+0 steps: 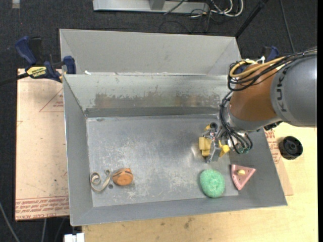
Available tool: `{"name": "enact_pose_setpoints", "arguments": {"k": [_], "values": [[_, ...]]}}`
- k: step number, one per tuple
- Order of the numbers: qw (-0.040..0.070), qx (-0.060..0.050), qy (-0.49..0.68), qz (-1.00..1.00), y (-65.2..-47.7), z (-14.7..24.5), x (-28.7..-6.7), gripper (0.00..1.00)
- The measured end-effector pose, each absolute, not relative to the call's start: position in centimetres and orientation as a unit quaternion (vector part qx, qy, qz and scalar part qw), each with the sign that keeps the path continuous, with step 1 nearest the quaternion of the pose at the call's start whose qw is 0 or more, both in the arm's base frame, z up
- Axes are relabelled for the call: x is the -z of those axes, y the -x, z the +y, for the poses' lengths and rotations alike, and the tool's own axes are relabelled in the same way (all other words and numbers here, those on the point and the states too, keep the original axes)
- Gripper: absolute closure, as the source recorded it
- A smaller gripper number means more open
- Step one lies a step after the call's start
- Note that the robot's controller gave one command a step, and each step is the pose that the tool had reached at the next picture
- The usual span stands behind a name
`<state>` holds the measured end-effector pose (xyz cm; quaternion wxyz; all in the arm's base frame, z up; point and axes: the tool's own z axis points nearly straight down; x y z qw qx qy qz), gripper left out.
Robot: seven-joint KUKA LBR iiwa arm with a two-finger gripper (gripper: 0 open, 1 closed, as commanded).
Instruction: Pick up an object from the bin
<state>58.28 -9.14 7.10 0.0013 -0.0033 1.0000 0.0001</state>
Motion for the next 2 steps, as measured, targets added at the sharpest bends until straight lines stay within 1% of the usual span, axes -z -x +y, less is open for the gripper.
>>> {"name": "enact_pose_setpoints", "arguments": {"k": [1,2], "values": [[0.002,0.000,0.002,1.000,-59.9,-10.3,-7.3,1.00],[0.002,0.000,0.006,1.000,-62.2,-9.8,-7.2,1.00]]}}
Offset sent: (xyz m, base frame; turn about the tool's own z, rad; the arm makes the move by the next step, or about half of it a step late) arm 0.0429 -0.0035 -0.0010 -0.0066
